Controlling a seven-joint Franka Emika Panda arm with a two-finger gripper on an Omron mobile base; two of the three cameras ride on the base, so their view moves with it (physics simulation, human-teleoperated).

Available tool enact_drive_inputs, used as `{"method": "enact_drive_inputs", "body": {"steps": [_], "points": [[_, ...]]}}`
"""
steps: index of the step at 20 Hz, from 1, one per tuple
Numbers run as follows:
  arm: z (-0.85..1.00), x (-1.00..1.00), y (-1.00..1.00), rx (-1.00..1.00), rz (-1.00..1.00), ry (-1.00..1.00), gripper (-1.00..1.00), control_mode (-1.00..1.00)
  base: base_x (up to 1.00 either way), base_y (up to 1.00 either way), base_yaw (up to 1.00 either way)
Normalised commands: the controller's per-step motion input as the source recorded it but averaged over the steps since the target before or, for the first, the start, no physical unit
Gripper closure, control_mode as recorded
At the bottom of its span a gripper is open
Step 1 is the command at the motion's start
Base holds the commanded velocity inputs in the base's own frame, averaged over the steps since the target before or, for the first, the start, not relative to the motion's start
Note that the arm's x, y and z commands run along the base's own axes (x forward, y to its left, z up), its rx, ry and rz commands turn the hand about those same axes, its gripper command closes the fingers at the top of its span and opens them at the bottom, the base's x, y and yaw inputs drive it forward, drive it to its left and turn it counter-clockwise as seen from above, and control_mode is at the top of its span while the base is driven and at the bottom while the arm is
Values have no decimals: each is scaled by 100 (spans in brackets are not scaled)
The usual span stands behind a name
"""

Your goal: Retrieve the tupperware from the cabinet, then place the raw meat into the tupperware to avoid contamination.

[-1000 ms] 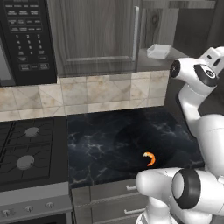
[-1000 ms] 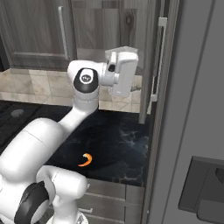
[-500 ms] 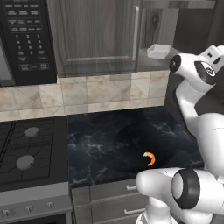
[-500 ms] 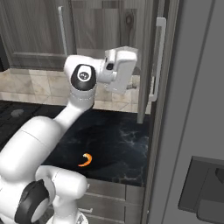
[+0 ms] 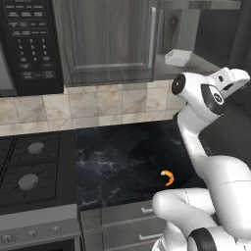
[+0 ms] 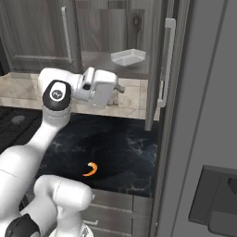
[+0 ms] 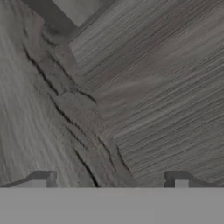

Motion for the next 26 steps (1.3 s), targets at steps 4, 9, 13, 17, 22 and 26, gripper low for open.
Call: {"method": "enact_drive_inputs", "body": {"steps": [4, 9, 13, 17, 22, 26], "points": [[-20, -49, 47, 25, 9, -4, -100, -100, 0, 0, 0], [-29, -26, 15, 39, 18, 2, -100, -100, 0, 0, 0], [-29, -11, 19, 43, 16, 0, -100, -100, 0, 0, 0], [-20, -1, 29, 40, 16, -3, -100, -100, 0, 0, 0], [-9, 0, 46, 35, 13, -12, -100, -100, 0, 0, 0], [-7, 3, 46, 36, 13, -18, -100, -100, 0, 0, 0]]}}
